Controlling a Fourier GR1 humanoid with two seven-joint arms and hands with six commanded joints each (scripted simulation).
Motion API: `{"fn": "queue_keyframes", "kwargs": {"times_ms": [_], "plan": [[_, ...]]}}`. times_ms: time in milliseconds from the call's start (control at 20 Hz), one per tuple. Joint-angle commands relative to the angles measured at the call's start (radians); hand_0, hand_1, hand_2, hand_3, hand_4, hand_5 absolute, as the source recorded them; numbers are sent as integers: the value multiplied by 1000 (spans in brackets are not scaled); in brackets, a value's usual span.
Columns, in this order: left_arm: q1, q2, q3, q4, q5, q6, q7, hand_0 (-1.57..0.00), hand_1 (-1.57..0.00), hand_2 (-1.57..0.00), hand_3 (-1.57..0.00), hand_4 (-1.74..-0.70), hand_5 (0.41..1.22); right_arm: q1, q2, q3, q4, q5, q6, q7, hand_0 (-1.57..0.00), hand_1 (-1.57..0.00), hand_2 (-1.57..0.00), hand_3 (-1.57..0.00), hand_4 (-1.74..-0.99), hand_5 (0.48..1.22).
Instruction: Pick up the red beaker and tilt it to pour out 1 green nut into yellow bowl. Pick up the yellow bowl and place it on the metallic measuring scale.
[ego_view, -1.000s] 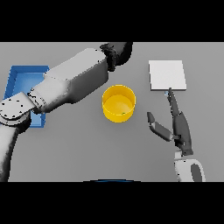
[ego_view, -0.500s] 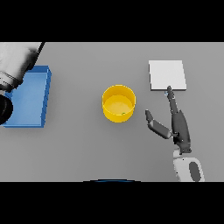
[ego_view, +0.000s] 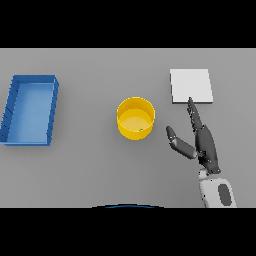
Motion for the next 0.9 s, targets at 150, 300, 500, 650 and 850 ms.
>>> {"fn": "queue_keyframes", "kwargs": {"times_ms": [150,300,500,650,850], "plan": [[83,20,79,8,138,70,102,-1571,-1571,-1571,-1556,-1741,1221,-4,-6,-5,15,-8,7,-2,1,1,1,1,-1165,672],[186,14,123,-18,230,104,117,-1571,-1571,-1571,-1462,-1741,1221,-18,-7,3,30,12,3,-4,1,1,1,1,-1188,696],[321,34,150,-132,336,153,142,-1571,-1571,-1571,-1374,-1741,1221,-11,-17,1,18,21,-5,-19,1,1,1,1,-1199,707],[459,52,147,-290,407,222,185,-1571,-1571,-1571,-1376,-1741,1221,-16,-23,-7,36,17,-1,-20,1,1,1,1,-1205,704],[651,98,103,-587,472,325,312,-1571,-1571,-1571,-1387,-1741,1221,-11,-10,-3,37,15,-7,-30,1,1,1,1,-1195,690]]}}
